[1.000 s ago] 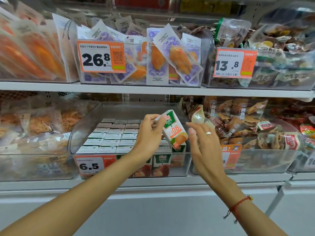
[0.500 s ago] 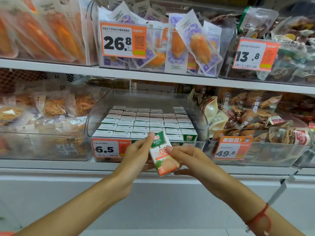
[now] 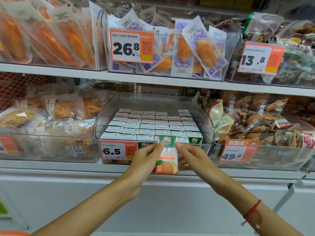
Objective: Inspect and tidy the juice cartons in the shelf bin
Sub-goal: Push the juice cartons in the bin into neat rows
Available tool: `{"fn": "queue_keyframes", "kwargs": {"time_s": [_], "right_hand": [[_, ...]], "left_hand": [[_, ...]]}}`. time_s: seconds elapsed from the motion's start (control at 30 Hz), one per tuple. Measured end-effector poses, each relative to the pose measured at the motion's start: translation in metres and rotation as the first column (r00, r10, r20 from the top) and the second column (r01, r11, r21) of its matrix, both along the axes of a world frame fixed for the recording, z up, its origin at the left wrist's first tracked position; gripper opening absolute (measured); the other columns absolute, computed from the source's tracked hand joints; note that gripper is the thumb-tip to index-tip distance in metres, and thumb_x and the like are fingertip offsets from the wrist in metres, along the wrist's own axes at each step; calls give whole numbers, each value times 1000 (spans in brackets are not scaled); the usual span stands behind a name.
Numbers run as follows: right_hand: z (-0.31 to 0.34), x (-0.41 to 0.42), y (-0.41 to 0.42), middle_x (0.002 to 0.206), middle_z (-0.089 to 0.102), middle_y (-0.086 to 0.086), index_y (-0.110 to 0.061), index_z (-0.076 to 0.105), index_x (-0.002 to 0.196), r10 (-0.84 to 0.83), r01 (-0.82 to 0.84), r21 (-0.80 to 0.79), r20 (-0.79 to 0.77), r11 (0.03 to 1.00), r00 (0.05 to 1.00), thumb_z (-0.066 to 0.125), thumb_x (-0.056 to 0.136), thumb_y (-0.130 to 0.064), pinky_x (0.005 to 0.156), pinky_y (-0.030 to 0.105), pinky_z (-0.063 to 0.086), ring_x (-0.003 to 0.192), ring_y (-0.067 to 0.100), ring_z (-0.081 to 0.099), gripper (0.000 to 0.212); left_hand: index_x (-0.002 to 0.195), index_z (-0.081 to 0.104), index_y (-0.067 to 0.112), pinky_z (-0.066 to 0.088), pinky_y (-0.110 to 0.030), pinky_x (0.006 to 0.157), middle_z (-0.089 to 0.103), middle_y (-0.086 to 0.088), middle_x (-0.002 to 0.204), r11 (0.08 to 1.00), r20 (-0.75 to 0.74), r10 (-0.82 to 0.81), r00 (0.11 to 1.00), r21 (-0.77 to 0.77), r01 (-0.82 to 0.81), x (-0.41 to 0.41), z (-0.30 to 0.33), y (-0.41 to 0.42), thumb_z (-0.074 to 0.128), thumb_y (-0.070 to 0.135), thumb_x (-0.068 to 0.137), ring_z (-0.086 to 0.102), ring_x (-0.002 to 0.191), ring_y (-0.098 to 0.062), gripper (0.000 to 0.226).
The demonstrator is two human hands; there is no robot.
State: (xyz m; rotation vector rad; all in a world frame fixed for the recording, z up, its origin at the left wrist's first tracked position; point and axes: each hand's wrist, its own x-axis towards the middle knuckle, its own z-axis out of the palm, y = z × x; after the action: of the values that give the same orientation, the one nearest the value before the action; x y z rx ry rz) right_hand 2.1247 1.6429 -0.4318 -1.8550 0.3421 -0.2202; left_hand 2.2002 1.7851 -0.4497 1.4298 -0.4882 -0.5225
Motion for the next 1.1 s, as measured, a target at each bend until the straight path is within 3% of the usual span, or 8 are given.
{"fn": "queue_keyframes", "kwargs": {"time_s": [0.2,0.37,0.5,0.6,0.7,0.83,0.93,1.1], "right_hand": [[-6,6,5,66,65,-4,-17,67,86,-70,73,-43,75,996,995,46,95,-48,59,15,51,59,3,60,38],[-5,6,8,75,66,7,-8,68,95,-66,66,12,51,998,996,48,85,-57,62,18,54,64,9,61,54],[-1,4,9,90,70,8,-19,67,109,37,-43,143,44,989,998,58,86,-47,67,19,55,75,13,65,37],[4,0,8,106,73,5,-24,56,126,176,-176,222,21,959,984,71,78,-33,75,23,57,95,18,71,51],[9,-2,9,94,74,-3,-24,52,131,198,-204,206,47,957,979,78,68,-24,78,22,56,94,12,71,68],[10,0,17,92,72,3,-32,56,120,58,-60,28,79,998,995,85,68,-22,72,22,57,79,10,71,61],[5,2,23,83,66,-2,-42,56,113,-60,96,-239,155,966,986,85,69,-22,66,22,57,64,6,65,57],[3,0,22,79,63,-8,-60,50,101,-52,142,-440,209,887,976,83,66,-42,66,23,55,73,7,63,52]], "left_hand": [[99,66,36,57,-19,76,76,16,88,998,13,-21,1000,66,20,3,-1,2,46,49,98,72,82,0,24],[96,68,30,47,-4,58,76,15,84,998,24,16,1000,63,-18,3,0,3,46,46,98,71,78,2,28],[90,71,24,48,-7,57,76,12,78,994,64,107,992,-3,-107,6,1,5,50,43,96,71,71,1,28],[90,72,23,48,-9,59,76,12,78,976,119,208,971,-92,-198,6,1,6,54,43,94,71,71,0,27],[97,68,27,52,-13,64,76,10,82,960,142,261,955,-138,-242,8,1,7,57,47,89,72,75,-3,24],[107,59,24,58,-29,79,75,6,94,956,124,287,950,-91,-278,11,0,8,60,42,90,72,79,-4,25],[105,62,26,56,-19,77,75,8,96,978,168,208,963,-45,-204,8,-3,7,62,39,91,70,84,0,19],[101,68,35,57,-26,79,74,19,86,992,172,124,977,5,-127,8,-2,12,72,39,83,71,80,-2,18]]}}
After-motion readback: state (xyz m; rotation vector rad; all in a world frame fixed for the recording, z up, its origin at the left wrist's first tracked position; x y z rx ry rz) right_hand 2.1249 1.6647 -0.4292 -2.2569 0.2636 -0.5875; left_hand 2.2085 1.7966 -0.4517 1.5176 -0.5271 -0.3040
